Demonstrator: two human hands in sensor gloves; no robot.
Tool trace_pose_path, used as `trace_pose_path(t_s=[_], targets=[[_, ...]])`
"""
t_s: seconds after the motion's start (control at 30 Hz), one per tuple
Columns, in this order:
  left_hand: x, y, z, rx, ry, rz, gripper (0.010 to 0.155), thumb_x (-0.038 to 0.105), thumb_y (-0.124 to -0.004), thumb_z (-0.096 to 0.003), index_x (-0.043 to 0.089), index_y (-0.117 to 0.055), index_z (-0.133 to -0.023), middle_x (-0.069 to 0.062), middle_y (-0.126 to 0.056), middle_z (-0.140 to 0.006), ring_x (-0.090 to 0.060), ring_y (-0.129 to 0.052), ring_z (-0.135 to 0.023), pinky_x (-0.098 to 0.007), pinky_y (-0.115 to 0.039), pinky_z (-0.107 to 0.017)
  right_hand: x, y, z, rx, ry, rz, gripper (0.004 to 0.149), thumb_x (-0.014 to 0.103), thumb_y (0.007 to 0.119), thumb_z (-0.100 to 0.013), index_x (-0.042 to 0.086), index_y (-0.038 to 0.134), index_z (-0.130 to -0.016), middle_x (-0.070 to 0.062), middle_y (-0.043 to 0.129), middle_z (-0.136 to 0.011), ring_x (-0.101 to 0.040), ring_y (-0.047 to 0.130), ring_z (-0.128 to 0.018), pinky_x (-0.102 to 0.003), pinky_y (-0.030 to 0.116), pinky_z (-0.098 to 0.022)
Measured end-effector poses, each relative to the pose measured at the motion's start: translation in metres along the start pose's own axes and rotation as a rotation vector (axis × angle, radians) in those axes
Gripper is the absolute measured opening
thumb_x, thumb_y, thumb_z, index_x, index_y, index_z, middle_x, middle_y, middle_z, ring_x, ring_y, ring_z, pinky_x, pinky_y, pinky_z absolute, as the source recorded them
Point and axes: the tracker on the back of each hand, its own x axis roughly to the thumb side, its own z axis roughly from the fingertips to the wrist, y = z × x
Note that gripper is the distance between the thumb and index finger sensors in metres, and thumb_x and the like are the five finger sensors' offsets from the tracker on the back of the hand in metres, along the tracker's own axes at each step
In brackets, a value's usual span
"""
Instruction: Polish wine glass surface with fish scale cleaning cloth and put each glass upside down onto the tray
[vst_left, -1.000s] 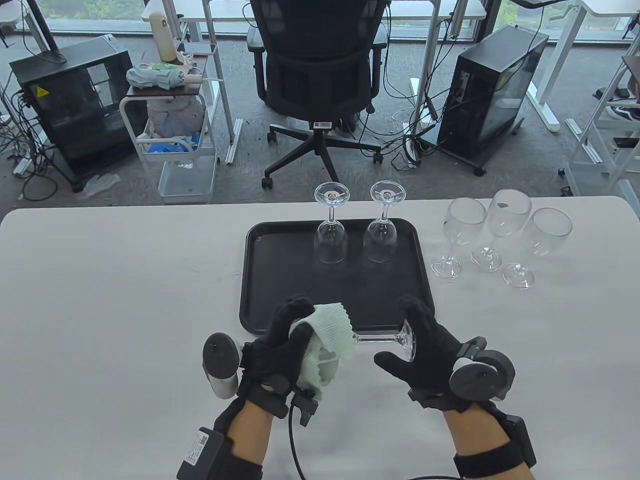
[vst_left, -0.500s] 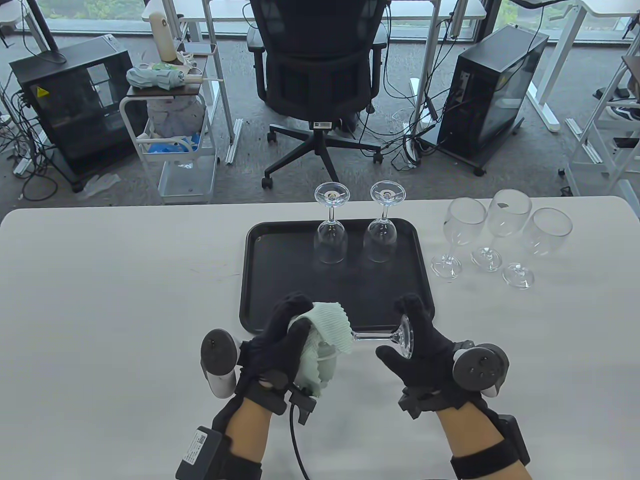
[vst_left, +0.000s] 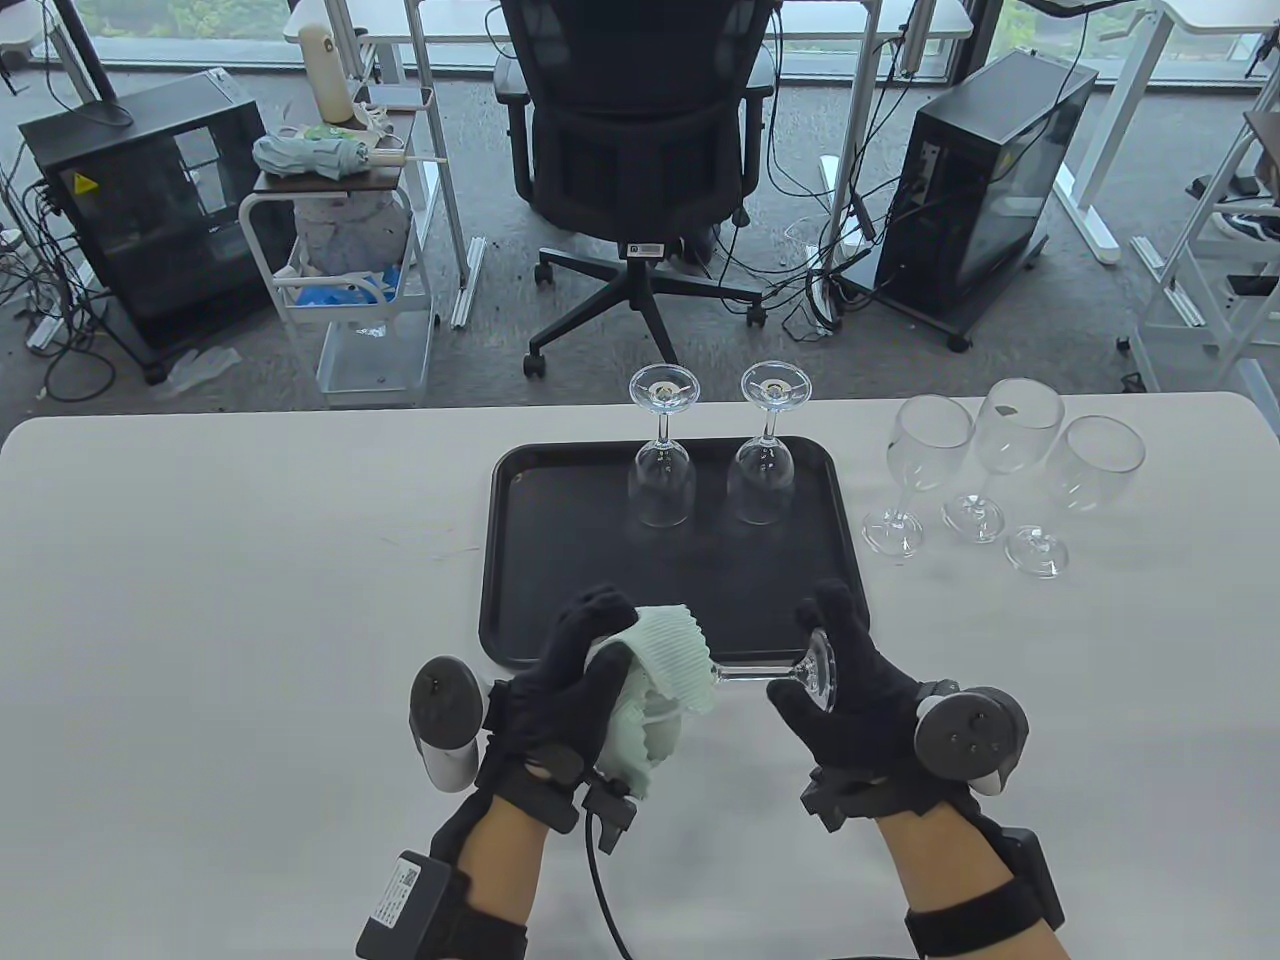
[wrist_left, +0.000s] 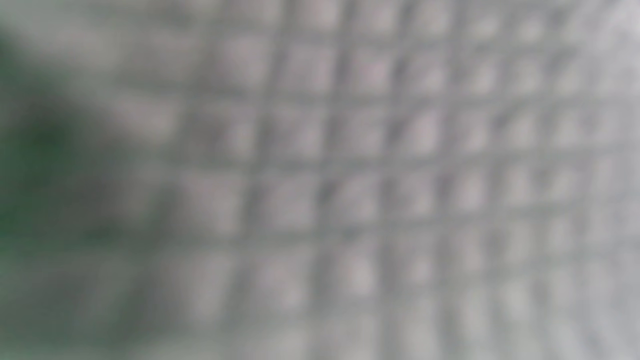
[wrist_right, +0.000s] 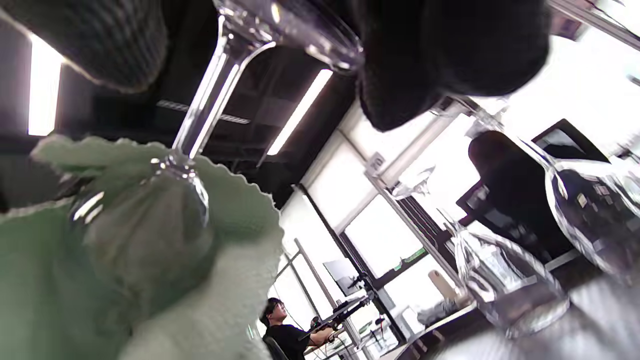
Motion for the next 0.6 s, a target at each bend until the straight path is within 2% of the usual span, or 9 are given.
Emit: trace_pose_path(t_s=[0.07, 0.1, 0.17, 0.27, 0.33, 0.4, 0.47, 0.6], targets=[[-0.004, -0.001, 0.000, -0.031, 0.052, 0.079, 0.062, 0.069, -0.068, -0.0545, 0.036, -0.058, -0.106, -0.004, -0.050, -0.117, -0.039, -0.064, -0.099, -0.057, -0.081, -0.052, 0.003, -0.004, -0.001, -0.049, -0.092, 0.122, 0.101, 0.065, 0.084, -0.044, 0.023, 0.016, -0.106, -0.016, 0.055, -0.104, -0.031, 0.093, -0.064, -0.041, 0.090, -0.043], [-0.004, -0.001, 0.000, -0.042, 0.061, 0.097, 0.062, 0.069, -0.068, -0.0552, 0.035, -0.056, -0.107, -0.004, -0.048, -0.117, -0.039, -0.063, -0.100, -0.058, -0.080, -0.053, 0.004, -0.004, -0.001, -0.061, -0.083, 0.092, 0.100, 0.063, 0.085, -0.045, 0.024, 0.018, -0.106, -0.017, 0.056, -0.103, -0.032, 0.093, -0.063, -0.042, 0.091, -0.042], [-0.003, -0.002, 0.000, -0.040, 0.052, 0.084, 0.063, 0.069, -0.067, -0.0552, 0.036, -0.055, -0.107, -0.004, -0.047, -0.118, -0.038, -0.062, -0.100, -0.057, -0.080, -0.053, 0.002, -0.002, 0.000, -0.078, -0.011, -0.030, 0.093, 0.061, 0.085, -0.045, 0.026, 0.025, -0.107, -0.018, 0.059, -0.101, -0.036, 0.092, -0.060, -0.043, 0.089, -0.038], [0.002, -0.007, 0.001, -0.035, -0.026, 0.036, 0.063, 0.070, -0.067, -0.0541, 0.037, -0.055, -0.107, -0.003, -0.046, -0.118, -0.037, -0.062, -0.101, -0.056, -0.080, -0.054, -0.009, 0.001, 0.000, -0.072, 0.182, -0.227, 0.081, 0.070, 0.069, -0.049, 0.027, 0.036, -0.109, -0.015, 0.066, -0.097, -0.029, 0.091, -0.048, -0.037, 0.086, -0.029], [0.006, -0.009, 0.001, -0.007, -0.109, -0.047, 0.063, 0.070, -0.067, -0.0525, 0.039, -0.055, -0.105, -0.002, -0.047, -0.117, -0.036, -0.062, -0.101, -0.056, -0.080, -0.054, -0.014, 0.003, 0.000, -0.035, 0.315, -0.397, 0.081, 0.073, 0.068, -0.048, 0.026, 0.042, -0.110, -0.017, 0.069, -0.094, -0.030, 0.090, -0.045, -0.039, 0.084, -0.026], [0.007, -0.009, 0.001, 0.006, -0.115, -0.081, 0.062, 0.071, -0.067, -0.0519, 0.038, -0.057, -0.104, -0.002, -0.050, -0.116, -0.036, -0.066, -0.099, -0.055, -0.082, -0.052, -0.014, 0.001, 0.000, -0.018, 0.268, -0.332, 0.083, 0.072, 0.068, -0.048, 0.025, 0.039, -0.110, -0.018, 0.068, -0.096, -0.032, 0.091, -0.047, -0.041, 0.085, -0.029], [0.004, -0.008, 0.001, -0.002, -0.090, -0.058, 0.061, 0.069, -0.067, -0.0532, 0.037, -0.057, -0.105, -0.002, -0.050, -0.116, -0.037, -0.065, -0.099, -0.056, -0.082, -0.053, -0.012, -0.001, -0.001, -0.014, 0.152, -0.201, 0.090, 0.072, 0.072, -0.046, 0.025, 0.028, -0.110, -0.017, 0.064, -0.101, -0.033, 0.093, -0.051, -0.042, 0.087, -0.032], [-0.003, -0.005, 0.002, -0.014, 0.060, 0.066, 0.063, 0.070, -0.066, -0.0554, 0.036, -0.056, -0.107, -0.004, -0.049, -0.117, -0.039, -0.065, -0.099, -0.057, -0.082, -0.052, -0.006, -0.002, 0.000, -0.043, -0.025, -0.043, 0.100, 0.065, 0.087, -0.042, 0.030, 0.019, -0.107, -0.016, 0.055, -0.105, -0.031, 0.094, -0.060, -0.042, 0.091, -0.040]])
